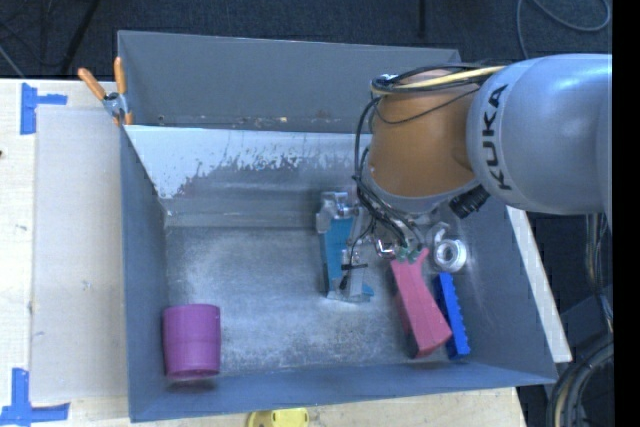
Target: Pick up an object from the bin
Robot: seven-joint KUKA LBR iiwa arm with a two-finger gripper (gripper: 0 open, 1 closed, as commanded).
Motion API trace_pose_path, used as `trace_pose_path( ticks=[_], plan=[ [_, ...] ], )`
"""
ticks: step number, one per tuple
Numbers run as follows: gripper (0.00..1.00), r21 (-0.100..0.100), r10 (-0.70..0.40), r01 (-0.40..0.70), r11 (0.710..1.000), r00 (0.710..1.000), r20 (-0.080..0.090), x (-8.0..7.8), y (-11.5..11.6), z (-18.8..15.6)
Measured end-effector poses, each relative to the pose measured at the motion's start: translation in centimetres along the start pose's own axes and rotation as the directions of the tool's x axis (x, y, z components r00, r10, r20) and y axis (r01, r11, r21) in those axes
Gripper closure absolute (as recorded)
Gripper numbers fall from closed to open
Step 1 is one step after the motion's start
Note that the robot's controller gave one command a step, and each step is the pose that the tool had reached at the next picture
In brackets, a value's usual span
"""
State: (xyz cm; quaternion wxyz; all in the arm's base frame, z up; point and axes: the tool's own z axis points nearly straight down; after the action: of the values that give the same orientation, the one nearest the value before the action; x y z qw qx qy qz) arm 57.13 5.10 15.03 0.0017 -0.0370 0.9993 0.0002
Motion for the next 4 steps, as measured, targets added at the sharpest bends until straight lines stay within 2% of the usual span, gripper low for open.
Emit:
trace_pose_path(
  ticks=[1, 2, 3, 4],
  plan=[
    [0.0, -0.002, -0.335, 0.335, 0.942, 0.942, -0.005, -1.0, -1.6, 5.2],
    [0.0, -0.006, -0.666, 0.666, 0.746, 0.746, -0.009, -4.4, -3.5, 7.4],
    [0.0, 0.004, -0.757, 0.757, 0.653, 0.653, -0.003, -4.6, -3.0, 7.6],
    [1.0, -0.016, -0.666, 0.665, 0.746, 0.746, -0.012, -4.3, -3.2, 7.2]
  ],
)
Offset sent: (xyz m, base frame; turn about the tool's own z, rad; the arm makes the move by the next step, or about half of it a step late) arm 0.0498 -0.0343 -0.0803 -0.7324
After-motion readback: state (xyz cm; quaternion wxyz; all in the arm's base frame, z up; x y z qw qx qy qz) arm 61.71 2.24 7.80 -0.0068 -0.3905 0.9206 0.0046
